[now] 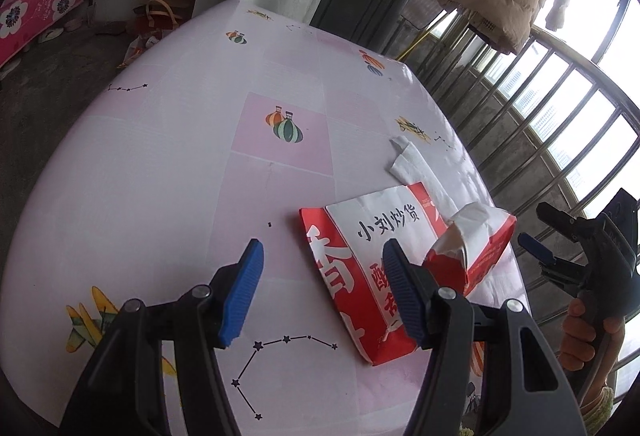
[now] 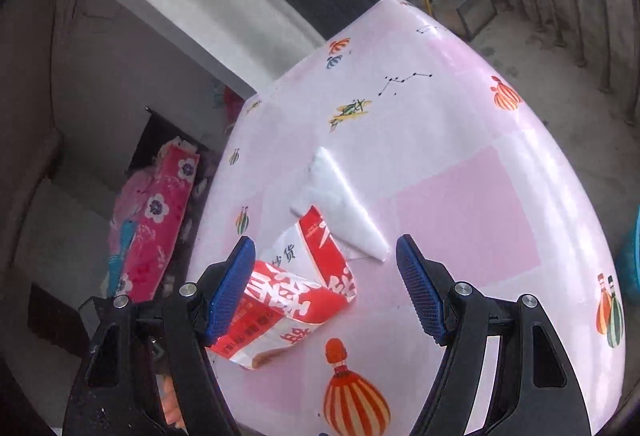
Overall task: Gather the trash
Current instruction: 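Reach both tools to the red-and-white snack bag on the table, then close the right tool on the red-and-white snack bag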
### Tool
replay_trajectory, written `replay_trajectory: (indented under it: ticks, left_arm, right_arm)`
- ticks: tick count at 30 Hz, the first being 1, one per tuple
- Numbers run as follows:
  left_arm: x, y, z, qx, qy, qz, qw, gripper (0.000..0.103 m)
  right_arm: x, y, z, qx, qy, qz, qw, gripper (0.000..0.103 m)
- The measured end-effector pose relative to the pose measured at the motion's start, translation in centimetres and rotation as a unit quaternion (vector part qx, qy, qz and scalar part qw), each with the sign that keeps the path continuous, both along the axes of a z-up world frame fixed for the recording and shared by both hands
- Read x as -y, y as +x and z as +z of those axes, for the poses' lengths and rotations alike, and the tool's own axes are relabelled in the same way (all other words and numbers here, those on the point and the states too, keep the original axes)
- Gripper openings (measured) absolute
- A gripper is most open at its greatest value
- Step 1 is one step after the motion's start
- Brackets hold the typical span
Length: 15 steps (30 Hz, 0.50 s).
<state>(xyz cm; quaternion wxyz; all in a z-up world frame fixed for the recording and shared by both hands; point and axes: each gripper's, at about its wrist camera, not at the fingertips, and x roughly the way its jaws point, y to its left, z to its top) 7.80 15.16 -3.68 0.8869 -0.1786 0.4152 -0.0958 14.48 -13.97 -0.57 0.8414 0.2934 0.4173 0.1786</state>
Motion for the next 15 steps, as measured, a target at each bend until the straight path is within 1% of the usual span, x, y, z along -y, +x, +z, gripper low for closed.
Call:
replay_trajectory:
  ticks: [4,8,15]
  left_arm:
    - [0.1,-0.2,-0.6,-0.005,-0.007,-0.005,0.9999,0.06]
    - [0.3,-0.5,-1.0,-0.012,-0.011,-0.013,0.9998,0.06]
    - [0.5,-1.0,-1.5,-0.019,-0.02,-0.027,0.9993,0.06]
  right_arm:
    - [-2.2,0.9,0.4,-0.014,0.019,0.023,0.999,0.07]
    - [-3.8,1.2,0.1,-0.025,0.026,0.039,0.999,0.07]
    - [-5.1,0.8,-0.4,-0.044,0.034,0.057,0.997,0.069]
